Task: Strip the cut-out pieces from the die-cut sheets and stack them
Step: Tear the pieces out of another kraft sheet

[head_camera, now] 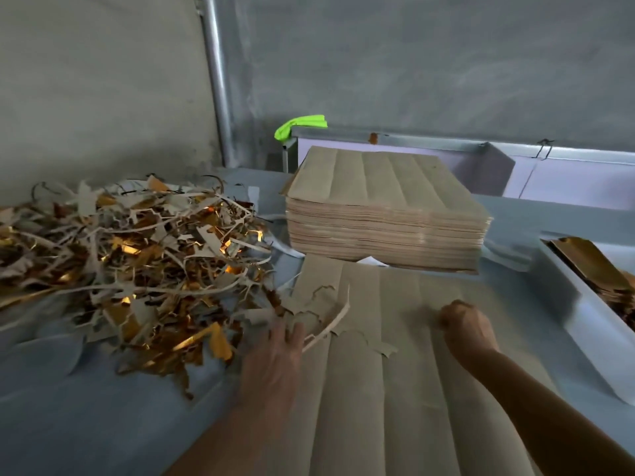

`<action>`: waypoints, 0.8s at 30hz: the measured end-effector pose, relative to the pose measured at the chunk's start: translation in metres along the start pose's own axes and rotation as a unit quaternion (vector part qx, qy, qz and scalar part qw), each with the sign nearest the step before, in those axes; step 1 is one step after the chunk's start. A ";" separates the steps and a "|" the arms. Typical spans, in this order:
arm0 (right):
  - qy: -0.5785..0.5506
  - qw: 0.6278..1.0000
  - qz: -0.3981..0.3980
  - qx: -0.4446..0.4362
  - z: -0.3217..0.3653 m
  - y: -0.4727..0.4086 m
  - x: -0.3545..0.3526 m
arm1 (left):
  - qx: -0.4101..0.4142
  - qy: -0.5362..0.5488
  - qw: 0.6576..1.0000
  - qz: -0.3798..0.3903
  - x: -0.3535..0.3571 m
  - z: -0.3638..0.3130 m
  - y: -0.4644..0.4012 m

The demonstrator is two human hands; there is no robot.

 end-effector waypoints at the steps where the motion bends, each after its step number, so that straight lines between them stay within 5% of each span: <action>1: -0.001 1.000 -0.003 -0.008 0.002 -0.001 -0.001 | 0.016 0.000 1.000 -0.006 0.006 0.004 -0.003; 4: 0.002 1.000 -0.008 -0.003 0.007 -0.003 -0.002 | 0.013 0.100 0.994 -0.042 0.008 0.019 -0.011; 10: 0.105 0.993 -0.024 0.042 0.005 -0.009 0.000 | -0.086 0.327 0.913 -0.226 -0.029 0.065 -0.020; 18: 0.057 0.995 -0.046 0.075 -0.003 -0.015 -0.016 | -0.174 0.452 0.842 -0.239 -0.032 0.087 -0.029; 22: -0.120 0.989 -0.089 0.019 0.041 -0.005 -0.033 | -0.146 0.293 0.900 -0.287 -0.042 0.106 -0.024; 24: -0.165 0.982 -0.071 -0.050 0.087 0.012 -0.030 | -0.084 0.199 0.944 -0.250 -0.040 0.106 -0.019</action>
Point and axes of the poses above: each hand's wrist, its own y-axis away from the middle knuckle, its own x-axis out of the palm, z = x × y, the point moved 3 cm from there along -y, towards the middle knuckle, and after that the axes turned 11 degrees about x, right-handed, at the moved point
